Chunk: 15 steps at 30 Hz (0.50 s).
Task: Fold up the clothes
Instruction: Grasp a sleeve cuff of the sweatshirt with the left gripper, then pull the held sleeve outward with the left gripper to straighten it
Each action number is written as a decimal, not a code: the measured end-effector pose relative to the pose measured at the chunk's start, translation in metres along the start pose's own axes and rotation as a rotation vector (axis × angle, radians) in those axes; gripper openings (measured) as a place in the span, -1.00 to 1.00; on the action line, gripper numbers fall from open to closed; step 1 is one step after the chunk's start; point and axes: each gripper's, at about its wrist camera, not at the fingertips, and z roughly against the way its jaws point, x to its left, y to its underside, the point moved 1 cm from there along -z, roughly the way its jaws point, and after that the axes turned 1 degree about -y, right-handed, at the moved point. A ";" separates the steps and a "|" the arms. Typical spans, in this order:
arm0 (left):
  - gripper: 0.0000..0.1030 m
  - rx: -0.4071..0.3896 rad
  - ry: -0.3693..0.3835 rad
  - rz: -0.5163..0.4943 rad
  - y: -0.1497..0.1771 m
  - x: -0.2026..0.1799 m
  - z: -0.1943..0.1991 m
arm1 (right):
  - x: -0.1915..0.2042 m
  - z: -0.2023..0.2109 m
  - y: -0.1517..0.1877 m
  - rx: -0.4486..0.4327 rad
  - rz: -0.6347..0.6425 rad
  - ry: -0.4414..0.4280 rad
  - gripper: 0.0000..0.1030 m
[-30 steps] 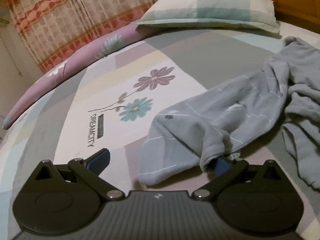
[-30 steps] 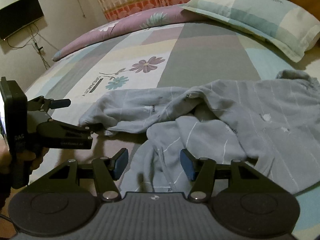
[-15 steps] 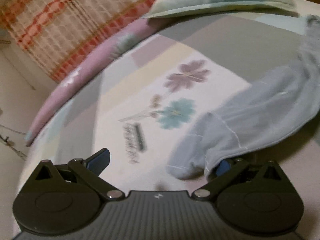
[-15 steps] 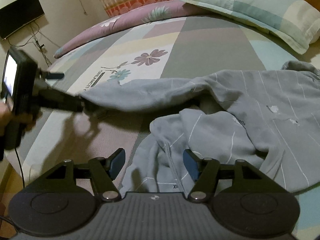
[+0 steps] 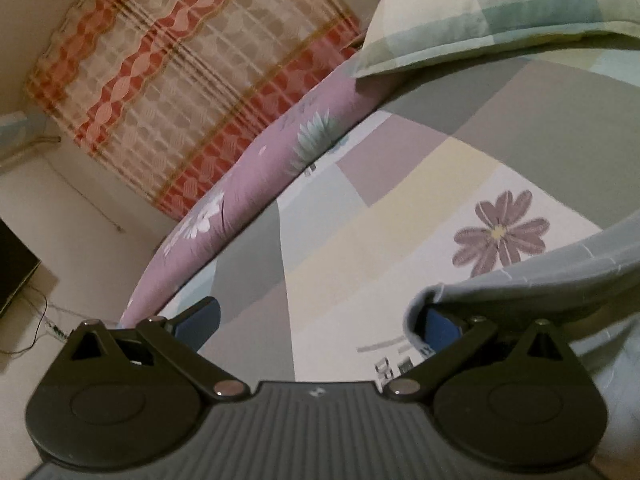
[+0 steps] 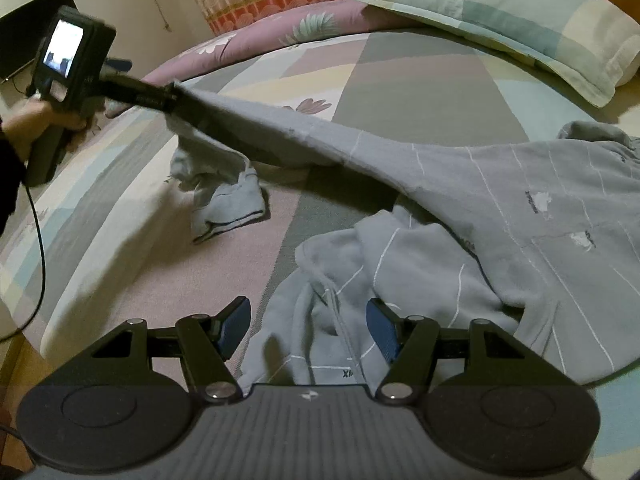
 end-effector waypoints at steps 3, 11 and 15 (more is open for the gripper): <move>0.99 0.040 0.091 0.006 -0.002 -0.004 -0.007 | -0.001 -0.002 0.000 0.002 -0.001 -0.001 0.35; 0.99 0.161 0.275 0.015 0.026 -0.025 -0.013 | 0.002 -0.003 -0.001 0.008 0.008 -0.002 0.41; 0.99 0.200 0.398 0.036 0.037 -0.030 0.002 | 0.001 -0.003 -0.002 0.009 0.004 -0.004 0.42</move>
